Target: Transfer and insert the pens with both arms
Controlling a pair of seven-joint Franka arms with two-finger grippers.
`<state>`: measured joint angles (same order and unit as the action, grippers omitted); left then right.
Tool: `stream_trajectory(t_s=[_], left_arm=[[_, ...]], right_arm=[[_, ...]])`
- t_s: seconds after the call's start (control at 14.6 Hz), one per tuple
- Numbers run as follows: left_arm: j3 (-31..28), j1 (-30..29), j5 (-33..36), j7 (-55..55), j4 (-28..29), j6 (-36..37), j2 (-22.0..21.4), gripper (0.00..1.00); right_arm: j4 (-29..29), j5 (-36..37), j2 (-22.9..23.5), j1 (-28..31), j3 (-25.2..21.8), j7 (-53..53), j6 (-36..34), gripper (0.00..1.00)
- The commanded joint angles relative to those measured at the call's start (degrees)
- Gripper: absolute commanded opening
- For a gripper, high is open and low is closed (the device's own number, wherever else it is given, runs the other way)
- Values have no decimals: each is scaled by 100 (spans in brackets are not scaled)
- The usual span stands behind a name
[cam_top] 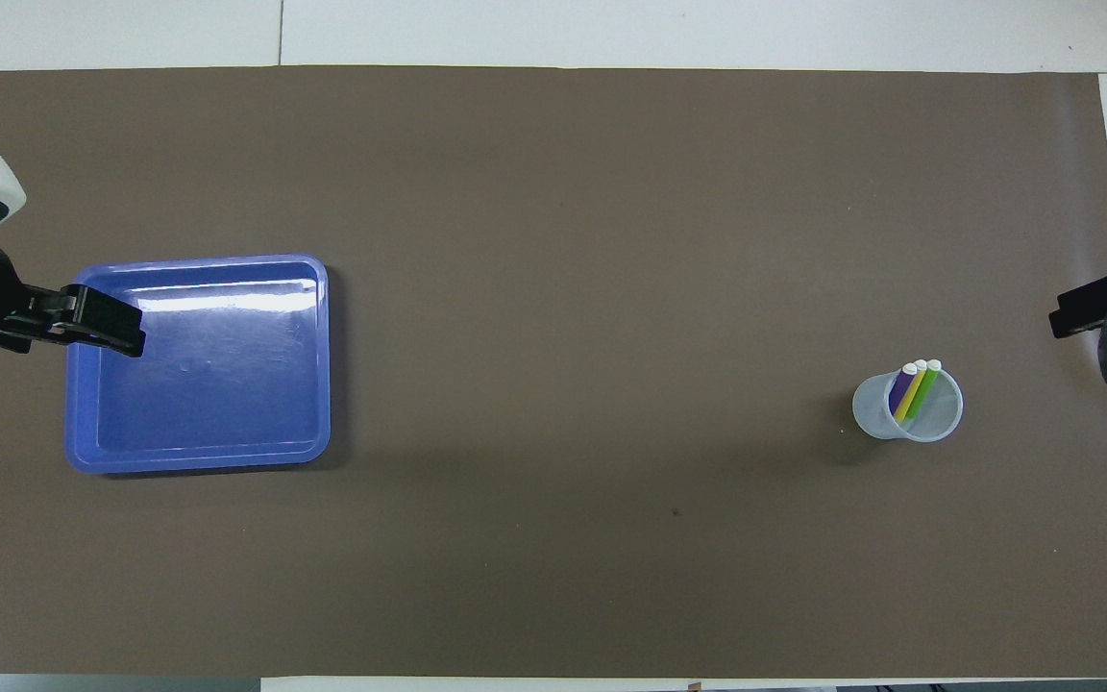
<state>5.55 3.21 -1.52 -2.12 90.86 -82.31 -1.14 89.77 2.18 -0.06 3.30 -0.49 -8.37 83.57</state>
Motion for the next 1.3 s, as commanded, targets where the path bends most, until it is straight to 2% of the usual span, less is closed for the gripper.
stream_trajectory(t_s=[0.0, 0.41, 1.23], left_arm=[[-89, -13, -138, 115, 310, -207, -221, 100], [-54, 31, -41, 132, -147, 259, -54, 100], [-45, -31, -76, 80, -104, 145, -97, 100]], right_arm=[[5, 29, -37, 30, 40, 90, 19, 100], [67, 28, -82, 74, 40, 63, 1, 100], [67, 28, -82, 92, 31, 72, -25, 100]])
